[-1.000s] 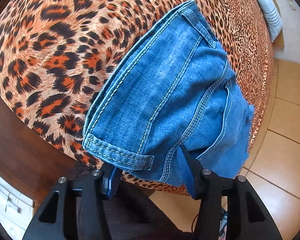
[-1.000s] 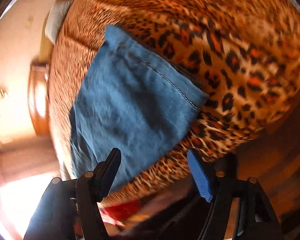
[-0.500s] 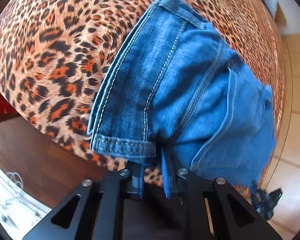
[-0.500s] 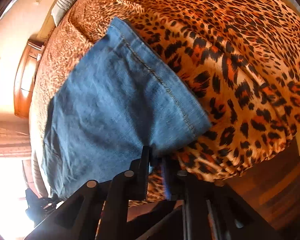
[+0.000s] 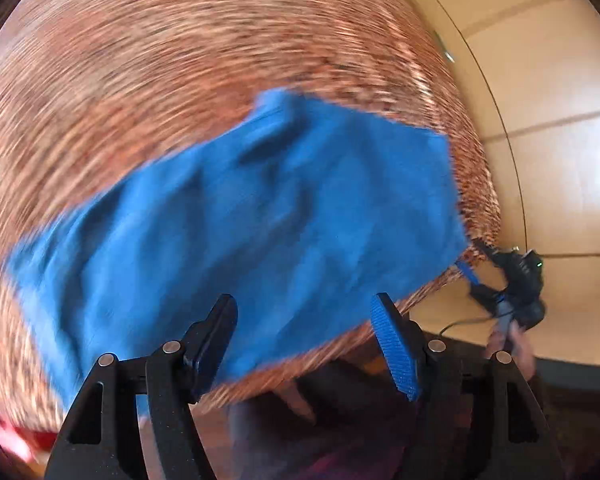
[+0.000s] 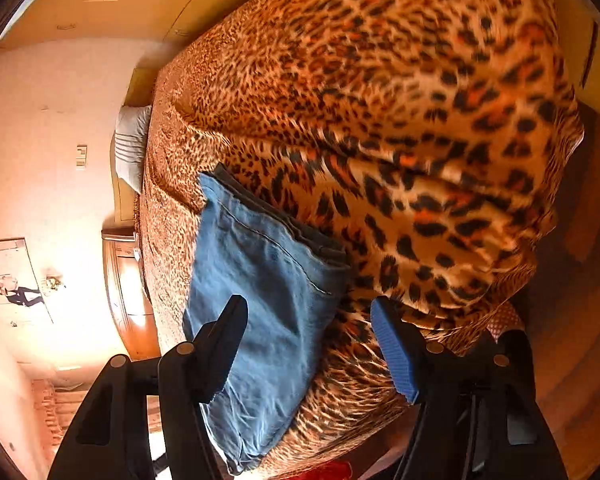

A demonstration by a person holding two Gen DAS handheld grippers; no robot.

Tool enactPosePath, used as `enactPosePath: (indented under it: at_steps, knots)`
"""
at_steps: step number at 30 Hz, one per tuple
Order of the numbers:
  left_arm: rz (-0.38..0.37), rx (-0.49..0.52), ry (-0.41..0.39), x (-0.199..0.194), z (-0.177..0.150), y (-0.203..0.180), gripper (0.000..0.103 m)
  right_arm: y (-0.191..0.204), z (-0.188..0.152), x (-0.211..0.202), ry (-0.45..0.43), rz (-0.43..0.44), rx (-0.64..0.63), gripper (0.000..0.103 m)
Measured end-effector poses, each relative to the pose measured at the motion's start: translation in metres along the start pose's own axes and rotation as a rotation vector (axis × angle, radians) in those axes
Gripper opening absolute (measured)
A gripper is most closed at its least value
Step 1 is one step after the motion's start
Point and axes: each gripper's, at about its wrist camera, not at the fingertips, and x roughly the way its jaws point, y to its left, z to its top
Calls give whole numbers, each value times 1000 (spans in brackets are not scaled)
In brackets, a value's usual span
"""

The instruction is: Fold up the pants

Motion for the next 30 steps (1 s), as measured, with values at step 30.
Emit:
enactPosePath:
  at_steps: [30]
  knots:
    - [271,1111,532,346,231,-256,87,-26,-21,19,-74,347,2,70]
